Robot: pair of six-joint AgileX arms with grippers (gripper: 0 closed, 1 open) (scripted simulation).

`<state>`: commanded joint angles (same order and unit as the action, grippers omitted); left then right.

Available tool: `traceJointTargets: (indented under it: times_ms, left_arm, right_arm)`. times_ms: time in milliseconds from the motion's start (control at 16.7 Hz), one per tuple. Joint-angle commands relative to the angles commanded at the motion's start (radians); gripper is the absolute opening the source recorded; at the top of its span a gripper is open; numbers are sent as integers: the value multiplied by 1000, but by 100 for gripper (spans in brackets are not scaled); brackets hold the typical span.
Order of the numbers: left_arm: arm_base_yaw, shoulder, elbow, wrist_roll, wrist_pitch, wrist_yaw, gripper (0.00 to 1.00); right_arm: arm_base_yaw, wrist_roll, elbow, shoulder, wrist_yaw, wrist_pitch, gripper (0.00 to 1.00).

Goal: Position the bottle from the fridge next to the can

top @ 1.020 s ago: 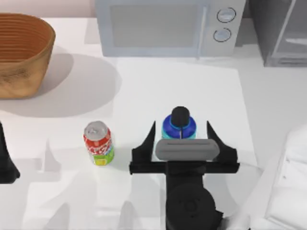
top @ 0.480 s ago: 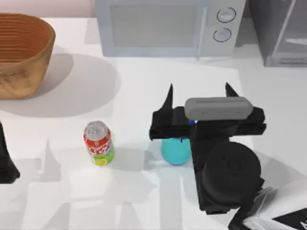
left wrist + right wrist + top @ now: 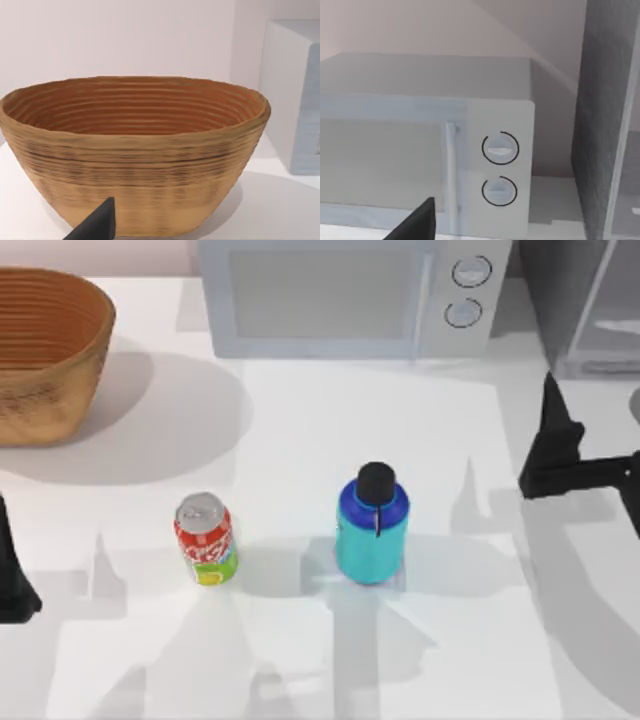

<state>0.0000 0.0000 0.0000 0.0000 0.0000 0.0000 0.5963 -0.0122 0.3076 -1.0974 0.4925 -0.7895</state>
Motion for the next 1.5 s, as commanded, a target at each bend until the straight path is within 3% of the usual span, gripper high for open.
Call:
traceJointTargets:
  times_ms: [360, 660, 900, 1260, 1500]
  left_arm:
    - [0, 0, 0, 0, 0, 0, 100]
    - [0, 0, 0, 0, 0, 0, 100]
    - [0, 0, 0, 0, 0, 0, 100]
    - [0, 0, 0, 0, 0, 0, 100]
    - [0, 0, 0, 0, 0, 0, 100]
  right_arm:
    - [-324, -2, -209, 620, -301, 445, 100]
    - [-520, 4, -291, 975, -454, 700, 100]
    - [-593, 12, -307, 1092, -492, 786, 100]
    - [-593, 12, -303, 1095, -491, 789, 100]
    - [-595, 13, -238, 1173, -490, 896, 100]
